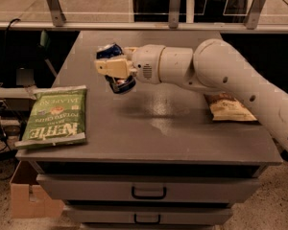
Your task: Place pepsi can upright
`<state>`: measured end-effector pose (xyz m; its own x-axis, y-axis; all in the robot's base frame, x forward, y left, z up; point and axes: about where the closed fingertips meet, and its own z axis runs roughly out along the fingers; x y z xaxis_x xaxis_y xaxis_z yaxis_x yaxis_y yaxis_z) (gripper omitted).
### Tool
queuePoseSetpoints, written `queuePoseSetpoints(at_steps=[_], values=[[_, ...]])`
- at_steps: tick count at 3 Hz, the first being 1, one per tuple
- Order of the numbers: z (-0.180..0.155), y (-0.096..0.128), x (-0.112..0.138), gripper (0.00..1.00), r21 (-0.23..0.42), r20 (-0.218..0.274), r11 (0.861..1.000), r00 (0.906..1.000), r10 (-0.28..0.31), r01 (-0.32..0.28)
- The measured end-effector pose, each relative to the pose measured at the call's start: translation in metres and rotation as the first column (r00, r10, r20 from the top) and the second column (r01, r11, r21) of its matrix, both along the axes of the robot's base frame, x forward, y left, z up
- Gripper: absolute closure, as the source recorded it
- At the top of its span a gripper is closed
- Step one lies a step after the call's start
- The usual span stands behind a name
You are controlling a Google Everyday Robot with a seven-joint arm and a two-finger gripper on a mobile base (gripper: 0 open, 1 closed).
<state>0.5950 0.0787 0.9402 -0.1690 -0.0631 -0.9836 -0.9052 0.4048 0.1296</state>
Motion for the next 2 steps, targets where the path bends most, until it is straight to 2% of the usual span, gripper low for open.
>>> queuePoseSetpoints(at_steps=[2], values=[[0.0,0.005,-0.029,1.0,0.008,0.118,0.999,0.9925,0.034,-0.035]])
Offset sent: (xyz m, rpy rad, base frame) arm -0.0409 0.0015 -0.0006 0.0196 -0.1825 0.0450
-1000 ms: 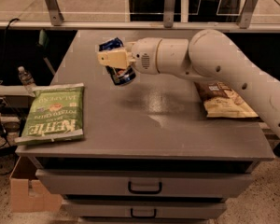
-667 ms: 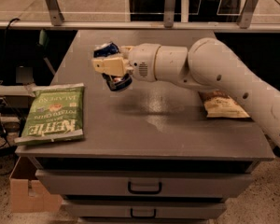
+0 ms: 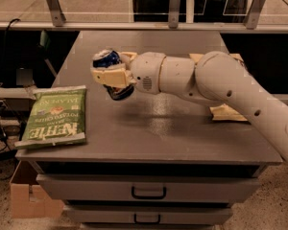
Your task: Place pepsi can upright
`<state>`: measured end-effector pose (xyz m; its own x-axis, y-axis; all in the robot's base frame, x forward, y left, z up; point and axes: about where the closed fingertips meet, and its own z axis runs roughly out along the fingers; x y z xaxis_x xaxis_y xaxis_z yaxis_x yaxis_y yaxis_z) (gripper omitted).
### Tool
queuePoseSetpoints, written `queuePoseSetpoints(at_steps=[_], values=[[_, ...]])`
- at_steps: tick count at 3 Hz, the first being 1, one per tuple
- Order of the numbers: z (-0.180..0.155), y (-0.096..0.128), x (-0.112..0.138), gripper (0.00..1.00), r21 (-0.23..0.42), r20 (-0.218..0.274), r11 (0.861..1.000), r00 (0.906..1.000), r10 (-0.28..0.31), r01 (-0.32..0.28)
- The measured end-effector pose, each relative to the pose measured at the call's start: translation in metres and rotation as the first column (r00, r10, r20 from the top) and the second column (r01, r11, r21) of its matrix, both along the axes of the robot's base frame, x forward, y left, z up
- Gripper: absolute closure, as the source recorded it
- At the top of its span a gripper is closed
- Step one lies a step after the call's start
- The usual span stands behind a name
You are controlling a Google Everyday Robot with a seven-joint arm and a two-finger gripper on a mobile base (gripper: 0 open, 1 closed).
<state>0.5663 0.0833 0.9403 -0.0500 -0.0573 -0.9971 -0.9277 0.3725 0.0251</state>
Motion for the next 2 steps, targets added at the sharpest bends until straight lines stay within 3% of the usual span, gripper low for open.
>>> queuePoseSetpoints(at_steps=[2], values=[[-0.0079,-0.012,-0.0089,1.0,0.078,0.031,0.997,0.9994,0.015,-0.017]])
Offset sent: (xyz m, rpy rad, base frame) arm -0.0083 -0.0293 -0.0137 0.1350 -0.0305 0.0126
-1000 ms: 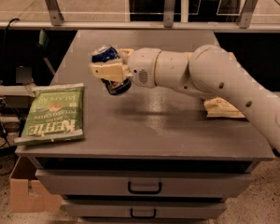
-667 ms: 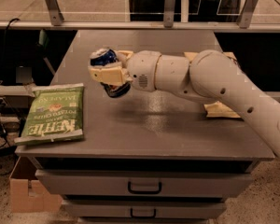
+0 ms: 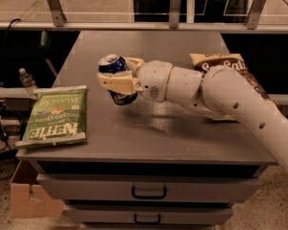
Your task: Place pepsi can upright
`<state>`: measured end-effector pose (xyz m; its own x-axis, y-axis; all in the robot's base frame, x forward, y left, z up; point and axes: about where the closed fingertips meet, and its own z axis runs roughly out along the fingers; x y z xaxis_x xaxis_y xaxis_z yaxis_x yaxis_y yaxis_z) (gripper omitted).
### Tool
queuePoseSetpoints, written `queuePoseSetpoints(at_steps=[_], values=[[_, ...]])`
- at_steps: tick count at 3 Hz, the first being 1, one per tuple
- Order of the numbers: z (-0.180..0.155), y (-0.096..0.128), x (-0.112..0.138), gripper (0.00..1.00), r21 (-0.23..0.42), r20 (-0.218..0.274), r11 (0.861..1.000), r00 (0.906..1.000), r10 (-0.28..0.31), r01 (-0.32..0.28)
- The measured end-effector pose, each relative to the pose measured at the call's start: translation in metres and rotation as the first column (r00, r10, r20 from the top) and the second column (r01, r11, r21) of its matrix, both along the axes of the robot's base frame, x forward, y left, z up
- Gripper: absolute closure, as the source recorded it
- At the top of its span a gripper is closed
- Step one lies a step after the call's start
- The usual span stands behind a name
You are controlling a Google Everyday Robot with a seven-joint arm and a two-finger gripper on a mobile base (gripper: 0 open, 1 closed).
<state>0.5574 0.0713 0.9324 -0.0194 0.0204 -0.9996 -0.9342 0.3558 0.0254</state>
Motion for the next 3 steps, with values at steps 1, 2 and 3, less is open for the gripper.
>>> queuePoseSetpoints(at_steps=[1,2,3], values=[[-0.002,-0.01,-0.002,0.82,0.028,-0.007,1.0,1.0,0.006,-0.006],[-0.003,-0.019,-0.004,0.6,0.038,-0.015,0.999,0.9999,0.002,-0.001],[-0.009,-0.028,-0.009,0.3,0.044,-0.032,0.999,0.9995,-0.005,0.006]])
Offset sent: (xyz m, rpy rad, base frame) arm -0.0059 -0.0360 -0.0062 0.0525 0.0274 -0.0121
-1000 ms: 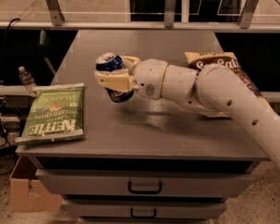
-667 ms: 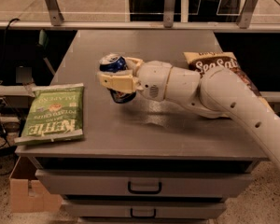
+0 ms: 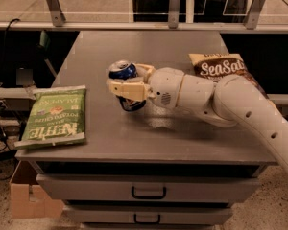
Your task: Place pepsi can upright
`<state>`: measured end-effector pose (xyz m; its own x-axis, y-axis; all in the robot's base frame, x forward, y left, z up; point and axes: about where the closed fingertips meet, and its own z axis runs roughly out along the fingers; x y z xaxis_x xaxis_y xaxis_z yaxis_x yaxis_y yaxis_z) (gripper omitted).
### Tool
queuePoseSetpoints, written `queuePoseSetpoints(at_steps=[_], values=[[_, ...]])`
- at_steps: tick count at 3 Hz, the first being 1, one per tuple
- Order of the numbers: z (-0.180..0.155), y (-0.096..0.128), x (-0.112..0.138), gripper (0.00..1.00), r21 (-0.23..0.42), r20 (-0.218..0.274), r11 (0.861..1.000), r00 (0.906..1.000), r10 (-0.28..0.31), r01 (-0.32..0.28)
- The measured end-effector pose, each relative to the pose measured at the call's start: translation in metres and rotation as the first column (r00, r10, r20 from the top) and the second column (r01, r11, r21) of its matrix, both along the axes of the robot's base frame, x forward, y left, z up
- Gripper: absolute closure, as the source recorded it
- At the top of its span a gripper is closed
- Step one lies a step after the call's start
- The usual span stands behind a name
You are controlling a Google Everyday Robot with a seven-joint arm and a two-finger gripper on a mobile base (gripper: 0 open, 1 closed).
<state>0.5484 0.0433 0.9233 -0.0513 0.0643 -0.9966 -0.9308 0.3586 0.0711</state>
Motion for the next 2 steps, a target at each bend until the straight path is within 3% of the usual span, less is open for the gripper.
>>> queuePoseSetpoints(at_steps=[1,2], values=[[-0.0047,-0.0031,-0.0029,0.06,0.002,-0.013,1.0,0.9999,-0.001,0.001],[-0.0094,-0.0068,-0.0074,0.0,0.002,-0.024,1.0,0.9997,-0.008,0.008]])
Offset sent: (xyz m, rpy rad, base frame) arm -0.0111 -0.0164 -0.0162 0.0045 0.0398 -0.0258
